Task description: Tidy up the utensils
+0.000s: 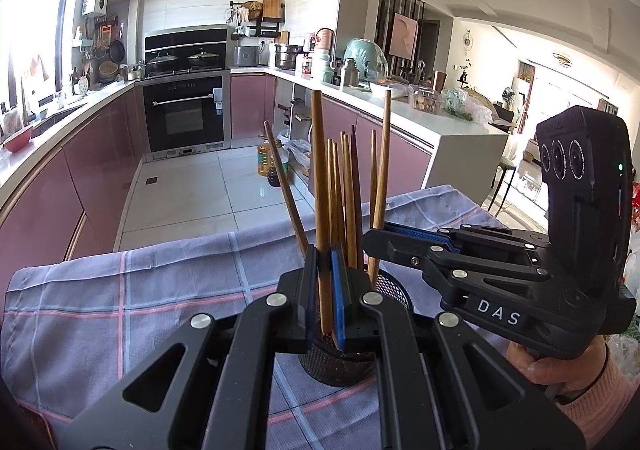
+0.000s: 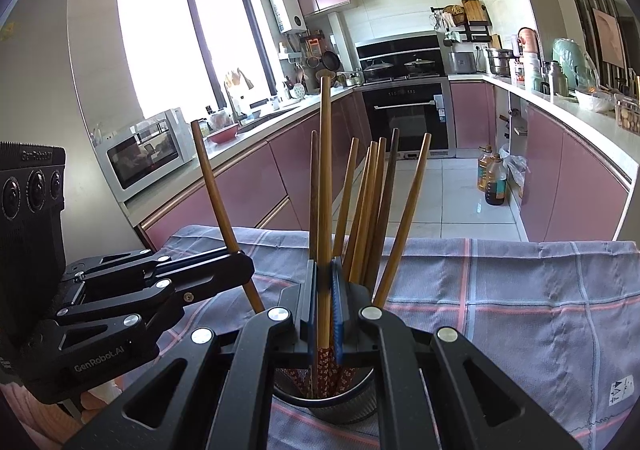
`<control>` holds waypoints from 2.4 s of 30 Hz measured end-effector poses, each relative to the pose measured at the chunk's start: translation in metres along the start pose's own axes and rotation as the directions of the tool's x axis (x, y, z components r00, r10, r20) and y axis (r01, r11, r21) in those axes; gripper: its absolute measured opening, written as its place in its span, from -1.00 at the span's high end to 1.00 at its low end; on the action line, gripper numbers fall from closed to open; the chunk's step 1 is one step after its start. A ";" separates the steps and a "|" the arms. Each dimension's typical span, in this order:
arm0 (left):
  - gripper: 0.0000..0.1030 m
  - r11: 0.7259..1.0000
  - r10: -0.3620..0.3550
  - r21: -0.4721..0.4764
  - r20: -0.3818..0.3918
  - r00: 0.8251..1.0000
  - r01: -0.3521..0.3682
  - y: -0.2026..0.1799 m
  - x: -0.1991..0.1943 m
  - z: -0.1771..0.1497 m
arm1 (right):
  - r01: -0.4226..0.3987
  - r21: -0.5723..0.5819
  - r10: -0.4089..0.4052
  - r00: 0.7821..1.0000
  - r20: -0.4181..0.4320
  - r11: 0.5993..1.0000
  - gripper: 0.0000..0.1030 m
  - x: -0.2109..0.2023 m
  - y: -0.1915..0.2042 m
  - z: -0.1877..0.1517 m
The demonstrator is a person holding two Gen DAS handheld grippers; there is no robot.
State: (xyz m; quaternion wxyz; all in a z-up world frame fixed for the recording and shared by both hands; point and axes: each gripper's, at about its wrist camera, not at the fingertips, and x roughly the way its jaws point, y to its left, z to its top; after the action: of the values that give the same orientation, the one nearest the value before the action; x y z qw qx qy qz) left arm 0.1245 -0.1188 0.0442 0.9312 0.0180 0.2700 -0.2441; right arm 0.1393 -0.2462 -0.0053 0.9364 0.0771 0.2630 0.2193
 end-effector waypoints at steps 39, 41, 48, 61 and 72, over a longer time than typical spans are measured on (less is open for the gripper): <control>-0.64 0.987 0.150 -0.070 0.035 0.988 -0.147 0.035 -0.012 -0.035 | 0.069 -0.036 -0.068 0.997 0.045 0.997 -0.42 -0.020 0.017 -0.015; -0.88 0.981 0.185 -0.064 0.054 0.981 -0.181 0.037 -0.022 -0.041 | 0.087 -0.043 -0.084 0.995 0.059 0.995 -0.58 -0.025 0.021 -0.020; -0.89 0.956 0.288 -0.085 0.114 0.951 -0.279 0.045 -0.063 -0.066 | 0.113 -0.061 -0.107 0.989 0.102 0.992 -0.87 -0.038 0.035 -0.035; -0.89 0.909 0.415 -0.127 0.201 0.887 -0.397 0.048 -0.119 -0.090 | 0.173 -0.105 -0.149 0.967 0.204 0.979 -0.87 -0.059 0.064 -0.061; -0.89 0.894 0.447 -0.134 0.252 0.858 -0.427 0.038 -0.146 -0.097 | 0.225 -0.119 -0.187 0.945 0.269 0.967 -0.87 -0.069 0.079 -0.068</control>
State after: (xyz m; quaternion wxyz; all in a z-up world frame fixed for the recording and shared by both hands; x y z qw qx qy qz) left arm -0.0127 -0.0046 0.0326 0.9906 0.0105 0.1353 -0.0165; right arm 0.0209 -0.2047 -0.0111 0.9834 0.0070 0.1295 0.1271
